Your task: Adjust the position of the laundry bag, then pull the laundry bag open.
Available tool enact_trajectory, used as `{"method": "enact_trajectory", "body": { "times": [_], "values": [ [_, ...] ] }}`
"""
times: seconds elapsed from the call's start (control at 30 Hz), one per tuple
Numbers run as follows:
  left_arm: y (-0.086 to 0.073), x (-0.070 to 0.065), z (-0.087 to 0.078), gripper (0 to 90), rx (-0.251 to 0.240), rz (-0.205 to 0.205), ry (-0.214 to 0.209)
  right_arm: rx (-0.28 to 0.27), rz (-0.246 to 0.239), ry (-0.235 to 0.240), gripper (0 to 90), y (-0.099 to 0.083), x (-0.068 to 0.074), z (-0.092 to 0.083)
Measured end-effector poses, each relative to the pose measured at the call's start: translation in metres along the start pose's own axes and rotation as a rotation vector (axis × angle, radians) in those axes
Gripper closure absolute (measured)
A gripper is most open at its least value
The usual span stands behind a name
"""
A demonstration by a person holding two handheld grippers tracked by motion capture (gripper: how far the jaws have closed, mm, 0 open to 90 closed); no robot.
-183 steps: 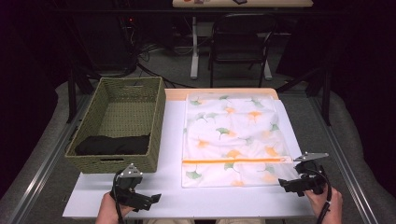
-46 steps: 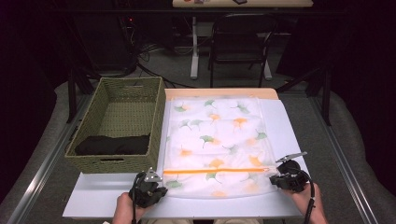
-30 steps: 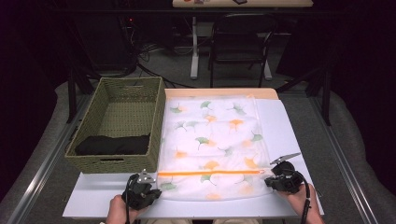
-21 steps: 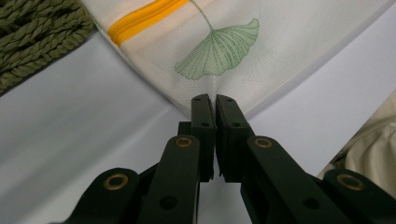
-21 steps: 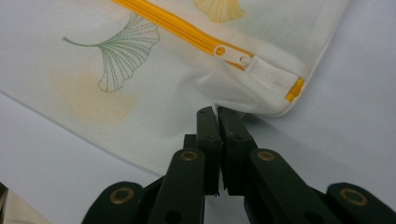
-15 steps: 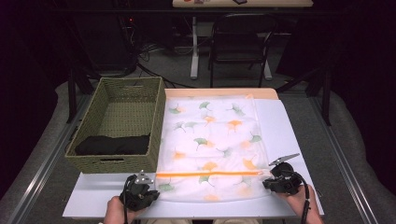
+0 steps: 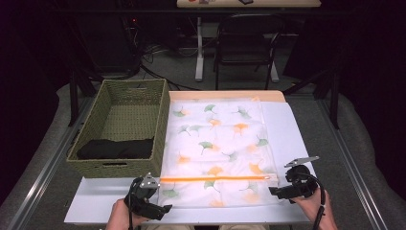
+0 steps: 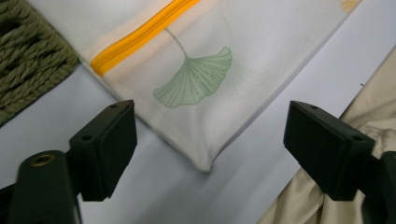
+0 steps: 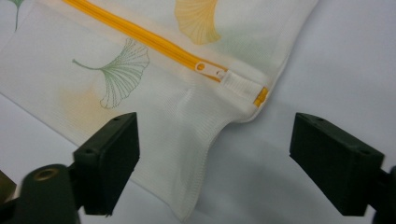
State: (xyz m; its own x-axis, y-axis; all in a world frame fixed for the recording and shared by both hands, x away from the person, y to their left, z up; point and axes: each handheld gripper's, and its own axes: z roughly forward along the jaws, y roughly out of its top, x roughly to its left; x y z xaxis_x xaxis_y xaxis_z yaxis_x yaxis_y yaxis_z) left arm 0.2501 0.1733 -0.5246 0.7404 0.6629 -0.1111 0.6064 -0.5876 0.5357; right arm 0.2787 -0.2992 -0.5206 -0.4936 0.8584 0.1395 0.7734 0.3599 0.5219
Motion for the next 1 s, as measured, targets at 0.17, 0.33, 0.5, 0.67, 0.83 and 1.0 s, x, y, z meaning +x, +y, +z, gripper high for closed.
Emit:
{"method": "enact_trajectory", "body": {
  "times": [0.17,0.33,0.5,0.67,0.83,1.0],
  "values": [
    [0.006,-0.005,0.001,10.5,-0.012,0.035,-0.020,-0.017,-0.016,-0.026,5.3,0.001,-0.004,-0.004],
    [0.010,-0.008,0.005,9.0,-0.008,0.070,-0.008,-0.019,-0.019,-0.036,1.7,0.002,-0.008,-0.002],
    [0.009,-0.009,0.008,10.9,0.005,0.084,-0.035,-0.021,-0.021,-0.046,0.1,0.003,-0.010,0.001],
    [0.008,-0.009,0.008,10.7,0.001,0.071,-0.043,-0.019,-0.027,-0.036,0.9,0.006,-0.012,0.005],
    [0.008,-0.011,0.009,8.1,0.000,0.063,-0.036,-0.008,-0.040,-0.015,1.6,0.009,-0.013,0.009],
    [0.009,-0.008,0.010,6.1,-0.001,0.047,-0.037,-0.012,-0.035,-0.013,2.3,0.012,-0.017,0.013]
  ]
}}
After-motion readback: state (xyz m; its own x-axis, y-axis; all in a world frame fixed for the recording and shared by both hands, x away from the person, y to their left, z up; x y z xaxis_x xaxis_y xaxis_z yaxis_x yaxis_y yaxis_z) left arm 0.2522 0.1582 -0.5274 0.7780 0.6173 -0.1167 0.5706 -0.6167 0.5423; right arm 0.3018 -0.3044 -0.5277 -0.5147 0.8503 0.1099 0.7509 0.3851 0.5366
